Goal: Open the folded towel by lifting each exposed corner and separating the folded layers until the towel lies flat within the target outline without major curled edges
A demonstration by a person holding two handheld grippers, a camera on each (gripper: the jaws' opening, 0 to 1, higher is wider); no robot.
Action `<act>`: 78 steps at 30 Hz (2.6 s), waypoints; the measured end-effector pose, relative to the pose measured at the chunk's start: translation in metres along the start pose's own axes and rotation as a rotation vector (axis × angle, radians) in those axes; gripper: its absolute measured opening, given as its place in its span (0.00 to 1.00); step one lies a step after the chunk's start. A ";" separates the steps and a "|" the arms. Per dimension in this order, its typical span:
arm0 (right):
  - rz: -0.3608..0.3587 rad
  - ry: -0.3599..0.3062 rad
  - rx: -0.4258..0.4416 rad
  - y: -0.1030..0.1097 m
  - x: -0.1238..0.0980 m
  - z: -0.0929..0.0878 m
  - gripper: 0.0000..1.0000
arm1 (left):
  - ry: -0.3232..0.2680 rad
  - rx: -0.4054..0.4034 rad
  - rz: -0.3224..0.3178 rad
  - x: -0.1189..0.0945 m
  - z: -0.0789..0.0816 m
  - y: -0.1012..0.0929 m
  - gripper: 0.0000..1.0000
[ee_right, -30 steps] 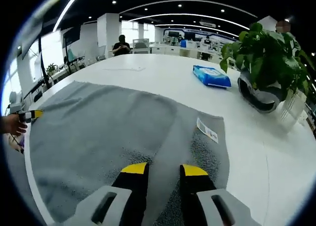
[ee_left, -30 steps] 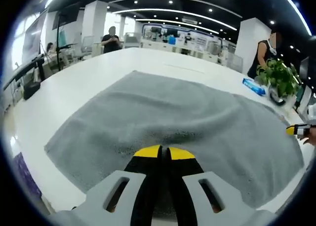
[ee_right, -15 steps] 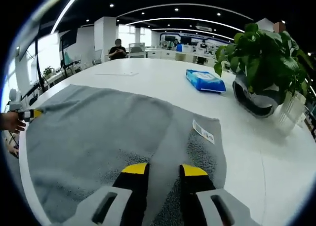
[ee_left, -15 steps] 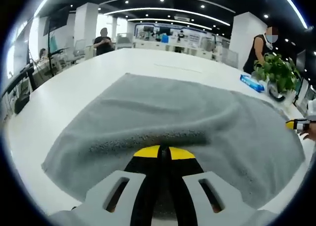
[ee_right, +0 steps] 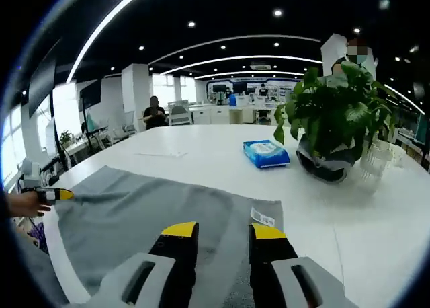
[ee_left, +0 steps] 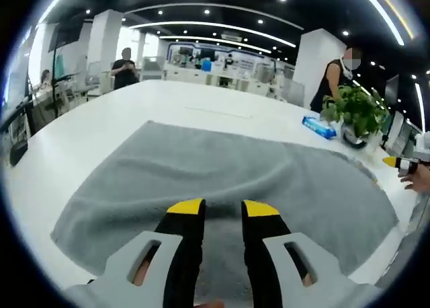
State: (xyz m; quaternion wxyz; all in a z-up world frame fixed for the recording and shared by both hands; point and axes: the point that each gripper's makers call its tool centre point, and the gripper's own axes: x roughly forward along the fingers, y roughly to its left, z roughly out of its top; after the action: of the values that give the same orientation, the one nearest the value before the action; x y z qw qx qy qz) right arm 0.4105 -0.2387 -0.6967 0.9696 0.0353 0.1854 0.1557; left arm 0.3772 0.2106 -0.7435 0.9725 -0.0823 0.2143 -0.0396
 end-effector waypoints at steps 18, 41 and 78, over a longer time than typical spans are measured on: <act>0.086 -0.185 0.027 0.044 -0.086 0.028 0.83 | -0.173 -0.012 -0.117 -0.081 0.041 -0.092 0.75; 0.051 -0.206 -0.018 0.048 -0.089 0.020 1.00 | -0.150 0.135 -0.031 -0.084 0.026 -0.093 0.99; 0.061 -0.143 -0.020 0.048 -0.084 -0.001 1.00 | -0.178 0.100 0.083 -0.095 0.028 -0.067 0.97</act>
State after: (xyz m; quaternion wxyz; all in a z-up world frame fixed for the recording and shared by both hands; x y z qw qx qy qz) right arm 0.3225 -0.2200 -0.6622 0.9754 0.0425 0.1131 0.1843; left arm 0.3001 0.1594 -0.6674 0.9914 -0.0279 0.1282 -0.0024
